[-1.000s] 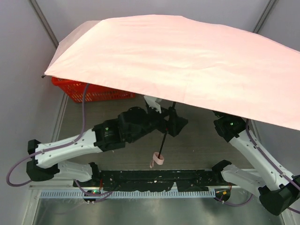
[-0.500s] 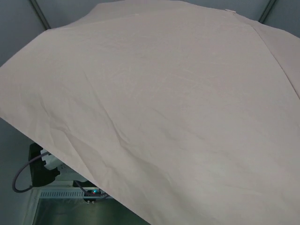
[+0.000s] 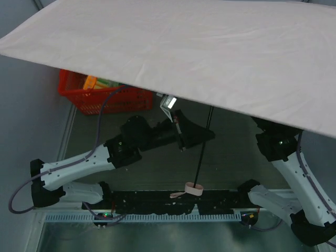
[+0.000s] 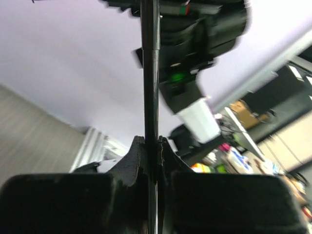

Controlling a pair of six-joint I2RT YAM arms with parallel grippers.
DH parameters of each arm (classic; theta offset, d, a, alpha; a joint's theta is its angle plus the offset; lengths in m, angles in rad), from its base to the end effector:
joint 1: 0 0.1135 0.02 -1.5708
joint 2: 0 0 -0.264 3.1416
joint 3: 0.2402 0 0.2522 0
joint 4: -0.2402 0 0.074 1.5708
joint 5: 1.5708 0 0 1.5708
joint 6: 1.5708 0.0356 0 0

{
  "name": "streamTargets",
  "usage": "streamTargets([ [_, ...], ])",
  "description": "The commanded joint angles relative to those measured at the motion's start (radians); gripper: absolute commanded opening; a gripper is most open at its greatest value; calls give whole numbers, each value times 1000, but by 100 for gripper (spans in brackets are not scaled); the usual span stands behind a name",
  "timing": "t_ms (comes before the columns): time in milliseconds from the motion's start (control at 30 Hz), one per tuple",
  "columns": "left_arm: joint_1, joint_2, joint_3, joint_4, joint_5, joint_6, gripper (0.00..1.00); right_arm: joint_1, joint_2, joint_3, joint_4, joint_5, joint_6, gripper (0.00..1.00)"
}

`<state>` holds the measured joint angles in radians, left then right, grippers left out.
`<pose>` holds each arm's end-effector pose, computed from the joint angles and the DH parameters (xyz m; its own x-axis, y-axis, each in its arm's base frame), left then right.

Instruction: Put away the umbrella

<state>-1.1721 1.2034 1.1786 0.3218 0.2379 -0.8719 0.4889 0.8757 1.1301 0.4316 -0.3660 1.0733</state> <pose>0.0992 -0.2570 0.4456 -0.6795 -0.3034 -0.6680 0.7195 -0.0974 -0.6877 0.1316 0.0845 0.5039 -0.3333 0.7521 -0.5685 -0.8174 0.0699 0.5718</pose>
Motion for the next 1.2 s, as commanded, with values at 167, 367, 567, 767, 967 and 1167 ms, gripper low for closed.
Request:
streamTargets([
  [167,-93,-18,144,-405,-632,234,0,16,149,313,-667,209,-341,56],
  [367,-120,25,199,-455,-729,301,0,43,196,370,-758,266,-397,56],
  [567,-141,36,217,-448,-749,324,0,59,224,367,-719,263,-400,48],
  [767,-150,1,188,-439,-683,288,12,57,168,248,-483,101,-366,1],
  [967,-113,-91,82,-349,-424,176,80,56,85,60,43,-145,-218,1],
  [1167,-67,-71,44,-251,-200,91,74,56,97,37,340,-232,-6,1],
])
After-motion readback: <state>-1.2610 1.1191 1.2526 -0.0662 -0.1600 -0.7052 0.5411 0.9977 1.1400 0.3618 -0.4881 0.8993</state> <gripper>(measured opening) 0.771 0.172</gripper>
